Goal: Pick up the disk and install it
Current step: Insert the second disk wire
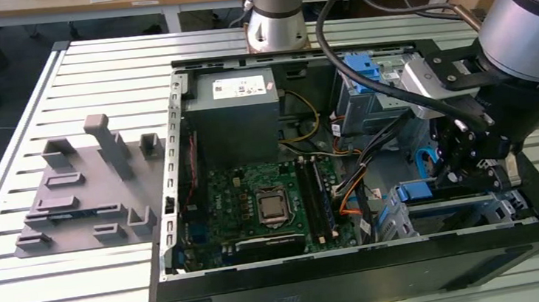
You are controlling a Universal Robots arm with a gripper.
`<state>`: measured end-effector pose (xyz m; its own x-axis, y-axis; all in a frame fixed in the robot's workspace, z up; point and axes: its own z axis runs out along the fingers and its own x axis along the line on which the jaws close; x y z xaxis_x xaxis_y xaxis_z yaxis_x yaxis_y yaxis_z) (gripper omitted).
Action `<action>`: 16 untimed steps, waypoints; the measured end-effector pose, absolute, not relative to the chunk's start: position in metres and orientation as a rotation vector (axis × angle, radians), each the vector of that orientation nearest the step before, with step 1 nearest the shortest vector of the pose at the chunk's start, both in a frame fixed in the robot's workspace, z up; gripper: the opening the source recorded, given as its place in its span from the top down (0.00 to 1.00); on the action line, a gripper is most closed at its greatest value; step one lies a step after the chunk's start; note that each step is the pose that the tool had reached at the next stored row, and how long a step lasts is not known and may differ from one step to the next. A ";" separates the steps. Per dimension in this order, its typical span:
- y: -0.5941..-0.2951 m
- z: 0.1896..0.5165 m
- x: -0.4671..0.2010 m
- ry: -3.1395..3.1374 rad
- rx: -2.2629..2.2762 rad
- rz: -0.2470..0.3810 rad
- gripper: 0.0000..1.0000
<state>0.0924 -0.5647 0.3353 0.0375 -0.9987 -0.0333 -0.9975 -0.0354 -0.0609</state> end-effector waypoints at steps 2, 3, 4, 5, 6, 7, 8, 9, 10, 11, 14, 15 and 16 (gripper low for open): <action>-0.565 0.335 0.093 2.134 -2.213 -0.028 0.84; -0.565 0.335 0.093 2.134 -2.213 -0.028 0.84; -0.565 0.334 0.093 2.134 -2.213 -0.028 0.84; -0.565 0.334 0.093 2.134 -2.213 -0.028 0.84; -0.565 0.334 0.093 2.134 -2.214 -0.028 0.84; -0.565 0.334 0.093 2.134 -2.213 -0.028 0.84; -0.565 0.334 0.094 2.134 -2.213 -0.028 0.84; -0.565 0.334 0.094 2.134 -2.213 -0.028 0.84; -0.565 0.334 0.094 2.134 -2.213 -0.028 0.84; -0.565 0.334 0.094 2.134 -2.213 -0.028 0.84; -0.565 0.333 0.094 2.134 -2.213 -0.028 0.84; -0.565 0.333 0.094 2.134 -2.213 -0.028 0.84; -0.565 0.332 0.094 2.134 -2.213 -0.028 0.84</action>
<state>0.0937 -0.5647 0.3324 0.0376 -0.9987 -0.0338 -0.9975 -0.0355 -0.0609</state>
